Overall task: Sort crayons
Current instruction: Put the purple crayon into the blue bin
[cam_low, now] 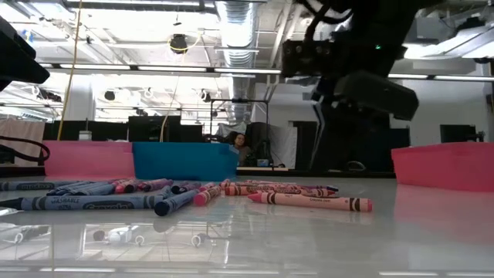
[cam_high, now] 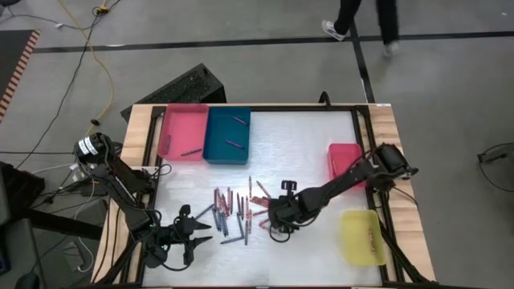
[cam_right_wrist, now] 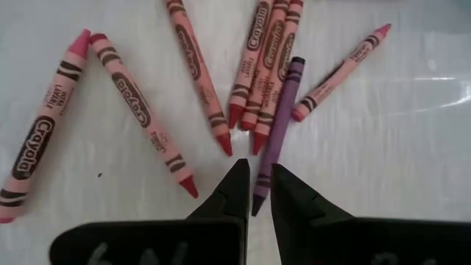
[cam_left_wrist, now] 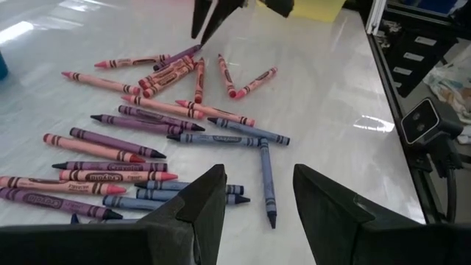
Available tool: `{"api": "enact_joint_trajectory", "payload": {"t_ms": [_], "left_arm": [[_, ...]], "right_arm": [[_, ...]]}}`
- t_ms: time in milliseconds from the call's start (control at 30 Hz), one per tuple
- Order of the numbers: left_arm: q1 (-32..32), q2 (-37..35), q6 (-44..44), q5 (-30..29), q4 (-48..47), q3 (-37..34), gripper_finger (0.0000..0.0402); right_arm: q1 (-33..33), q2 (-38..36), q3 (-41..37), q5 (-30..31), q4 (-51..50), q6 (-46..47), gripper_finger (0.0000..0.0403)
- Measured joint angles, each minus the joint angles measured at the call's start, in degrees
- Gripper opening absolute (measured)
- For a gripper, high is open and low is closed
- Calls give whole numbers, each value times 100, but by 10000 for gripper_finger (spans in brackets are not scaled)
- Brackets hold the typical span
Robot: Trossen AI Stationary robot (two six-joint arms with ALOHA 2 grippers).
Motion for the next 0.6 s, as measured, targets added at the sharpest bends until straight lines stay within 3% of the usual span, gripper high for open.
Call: {"api": "enact_joint_trajectory", "payload": {"t_ms": [133,600], "left_arm": [[0,0,-12,0,-4,0,149],[0,-1,-42,0,-22,0,149]], "right_arm": [[-179,2,-6,-414,96,-197,52],[-317,-37,-773,-805,969,-61,52]]}}
